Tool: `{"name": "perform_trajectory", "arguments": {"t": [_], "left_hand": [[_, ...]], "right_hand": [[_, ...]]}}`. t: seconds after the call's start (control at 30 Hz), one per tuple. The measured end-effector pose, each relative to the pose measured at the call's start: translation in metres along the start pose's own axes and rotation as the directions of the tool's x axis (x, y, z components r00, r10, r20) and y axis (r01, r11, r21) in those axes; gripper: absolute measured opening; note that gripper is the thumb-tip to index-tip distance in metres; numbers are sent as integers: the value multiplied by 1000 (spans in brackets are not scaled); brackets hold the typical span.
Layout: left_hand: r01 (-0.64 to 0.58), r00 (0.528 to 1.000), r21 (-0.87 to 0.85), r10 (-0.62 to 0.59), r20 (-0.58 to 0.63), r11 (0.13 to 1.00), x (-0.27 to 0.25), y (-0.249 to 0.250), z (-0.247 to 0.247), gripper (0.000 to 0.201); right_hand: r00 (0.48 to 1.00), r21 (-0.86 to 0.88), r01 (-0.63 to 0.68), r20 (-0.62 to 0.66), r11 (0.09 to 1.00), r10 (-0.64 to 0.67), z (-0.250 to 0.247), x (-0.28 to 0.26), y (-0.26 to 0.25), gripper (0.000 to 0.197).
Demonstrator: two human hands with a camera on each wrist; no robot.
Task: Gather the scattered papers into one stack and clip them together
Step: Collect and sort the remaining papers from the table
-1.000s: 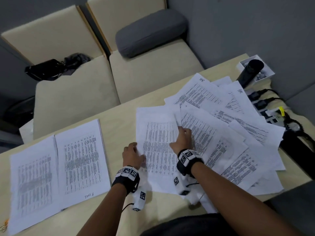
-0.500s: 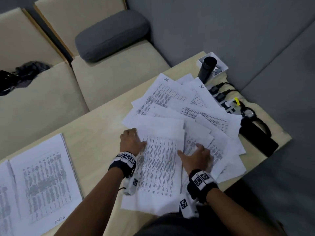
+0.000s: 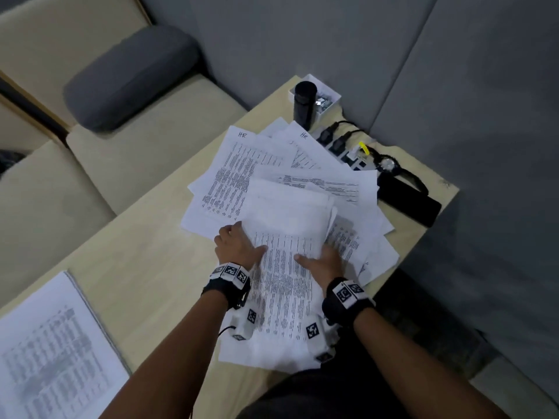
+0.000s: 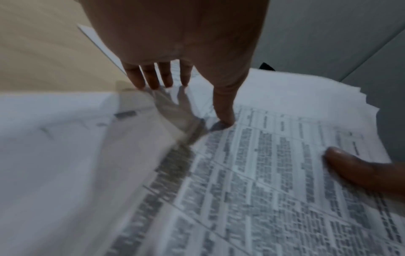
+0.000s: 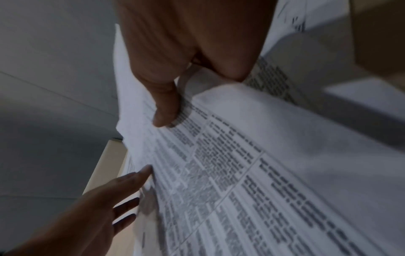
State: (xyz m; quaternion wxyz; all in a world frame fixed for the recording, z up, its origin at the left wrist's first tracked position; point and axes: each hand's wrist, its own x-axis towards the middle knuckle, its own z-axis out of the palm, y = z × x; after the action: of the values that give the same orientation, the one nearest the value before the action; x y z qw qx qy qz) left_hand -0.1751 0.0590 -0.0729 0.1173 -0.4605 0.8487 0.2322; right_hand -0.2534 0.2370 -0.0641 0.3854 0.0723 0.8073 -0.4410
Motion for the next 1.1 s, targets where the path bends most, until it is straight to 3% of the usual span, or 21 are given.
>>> {"name": "perform_trajectory", "arguments": {"t": [0.1,0.2,0.33,0.37,0.43,0.47,0.53,0.63,0.77,0.87,0.93,1.1], "left_hand": [[-83,995,-138,90,42,987,4,-9,-8,100],[4,989,-418,58,135,908,8,-8,-17,101],[-24,969,-392,118,216,919,6,9,-24,42],[-53,963,-373,146,225,926,3,16,-23,35],[-113,954,-324,194,230,939,-3,33,-15,31],[-131,949,-307,209,238,943,-5,41,-11,30],[-159,937,-278,233,259,947,-9,56,2,32],[-160,935,-263,231,270,952,-10,63,20,47],[-44,941,-374,163,295,926,-28,67,24,56],[27,984,-524,69,162,851,-38,49,7,67],[8,996,-662,56,76,750,-48,33,-21,74],[-130,991,-904,14,-136,407,-87,-6,-119,32]], "right_hand": [[997,107,32,72,994,-40,-24,-3,-3,76],[997,190,31,66,981,-44,-47,-1,-2,96],[997,237,74,-48,969,-65,-64,6,13,36],[990,175,82,-130,981,-59,-67,9,18,33],[951,-52,69,-299,996,-82,-73,16,31,53],[935,-154,38,-342,987,-90,-75,19,36,59],[930,-197,9,-359,980,-81,-77,21,38,54],[943,-112,51,-323,992,-85,-76,22,35,42],[959,36,131,-258,991,-117,-70,6,17,45],[941,7,257,-231,966,-249,-65,-12,-6,61],[911,48,385,-180,922,-371,-64,-24,-26,70],[859,158,472,138,867,-492,-50,-63,-95,54]]}}
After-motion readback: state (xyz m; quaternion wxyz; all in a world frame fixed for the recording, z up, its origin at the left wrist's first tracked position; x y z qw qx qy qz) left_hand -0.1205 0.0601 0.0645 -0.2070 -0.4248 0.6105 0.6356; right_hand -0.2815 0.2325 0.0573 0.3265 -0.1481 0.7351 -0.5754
